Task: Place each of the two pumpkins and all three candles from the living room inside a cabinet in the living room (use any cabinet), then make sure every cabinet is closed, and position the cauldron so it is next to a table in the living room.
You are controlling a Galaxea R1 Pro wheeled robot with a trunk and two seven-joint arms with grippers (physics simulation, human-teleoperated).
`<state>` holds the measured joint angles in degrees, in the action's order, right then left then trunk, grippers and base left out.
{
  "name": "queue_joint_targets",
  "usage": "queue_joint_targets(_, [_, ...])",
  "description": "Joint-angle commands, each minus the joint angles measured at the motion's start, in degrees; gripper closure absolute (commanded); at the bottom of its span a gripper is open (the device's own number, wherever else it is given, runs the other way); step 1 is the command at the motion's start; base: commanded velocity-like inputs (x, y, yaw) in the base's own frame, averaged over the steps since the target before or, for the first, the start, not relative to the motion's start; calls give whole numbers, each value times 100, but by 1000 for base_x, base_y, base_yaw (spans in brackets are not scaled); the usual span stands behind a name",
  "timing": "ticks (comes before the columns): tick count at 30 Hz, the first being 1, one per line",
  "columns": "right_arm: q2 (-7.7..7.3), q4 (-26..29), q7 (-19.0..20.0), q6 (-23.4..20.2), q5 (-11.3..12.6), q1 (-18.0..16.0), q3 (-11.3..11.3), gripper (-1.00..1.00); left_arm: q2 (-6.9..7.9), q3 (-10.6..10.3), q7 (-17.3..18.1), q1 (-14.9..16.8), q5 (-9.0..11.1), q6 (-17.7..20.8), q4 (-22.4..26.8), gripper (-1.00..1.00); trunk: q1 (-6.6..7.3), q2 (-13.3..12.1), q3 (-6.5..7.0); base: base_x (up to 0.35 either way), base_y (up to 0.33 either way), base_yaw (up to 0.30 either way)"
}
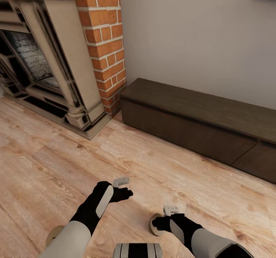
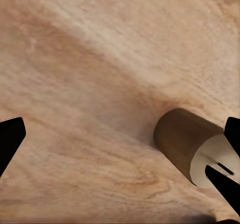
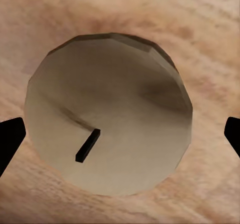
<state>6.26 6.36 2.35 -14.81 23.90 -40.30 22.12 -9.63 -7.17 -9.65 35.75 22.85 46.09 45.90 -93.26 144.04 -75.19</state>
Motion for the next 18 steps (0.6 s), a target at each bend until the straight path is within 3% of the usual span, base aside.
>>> queue_joint_targets(1, [-2, 5, 2, -22, 53, -3, 47, -100, 1, -11, -55, 2, 61, 16, 6, -100, -1, 3, -27, 0, 0, 0])
queue_joint_targets(18, [-2, 5, 2, -21, 51, -3, 47, -100, 4, -11, -55, 2, 61, 14, 6, -100, -6, 6, -71, 0, 0, 0])
